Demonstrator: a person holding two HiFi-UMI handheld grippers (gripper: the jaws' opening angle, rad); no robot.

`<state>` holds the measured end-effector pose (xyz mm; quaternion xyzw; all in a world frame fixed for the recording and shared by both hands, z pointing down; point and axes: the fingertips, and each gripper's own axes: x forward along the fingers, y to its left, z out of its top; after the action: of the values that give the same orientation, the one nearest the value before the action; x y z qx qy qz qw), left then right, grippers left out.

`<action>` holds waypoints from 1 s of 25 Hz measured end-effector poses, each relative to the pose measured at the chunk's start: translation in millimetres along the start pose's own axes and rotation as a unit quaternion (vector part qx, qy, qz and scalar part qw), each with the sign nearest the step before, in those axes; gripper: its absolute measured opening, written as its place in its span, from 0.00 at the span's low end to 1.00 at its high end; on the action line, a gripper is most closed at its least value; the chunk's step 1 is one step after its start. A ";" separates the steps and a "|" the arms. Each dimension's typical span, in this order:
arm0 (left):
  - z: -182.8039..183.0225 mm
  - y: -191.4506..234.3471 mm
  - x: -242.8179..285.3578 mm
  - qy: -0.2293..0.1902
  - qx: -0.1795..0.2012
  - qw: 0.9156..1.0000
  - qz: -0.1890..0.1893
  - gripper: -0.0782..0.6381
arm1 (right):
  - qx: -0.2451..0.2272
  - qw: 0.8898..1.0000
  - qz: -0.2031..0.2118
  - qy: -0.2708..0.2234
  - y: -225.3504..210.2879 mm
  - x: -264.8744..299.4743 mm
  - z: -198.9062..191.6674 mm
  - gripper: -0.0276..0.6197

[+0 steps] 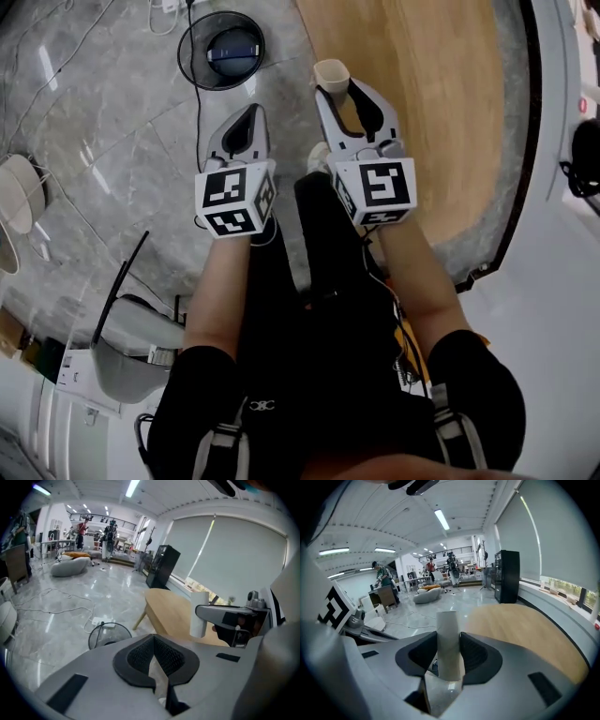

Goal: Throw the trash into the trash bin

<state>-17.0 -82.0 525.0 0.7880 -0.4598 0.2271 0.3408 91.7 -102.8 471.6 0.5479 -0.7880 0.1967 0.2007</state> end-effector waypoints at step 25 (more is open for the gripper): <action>-27.8 306.6 -50.2 0.054 -0.083 0.993 0.065 0.13 | -0.265 0.910 0.077 0.309 155.7 305.5 -163.8 0.29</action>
<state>-311.7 -138.4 610.4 0.7121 -0.5081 0.2516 0.4141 -135.9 -205.5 757.9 0.3243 -0.7496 0.1550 0.5559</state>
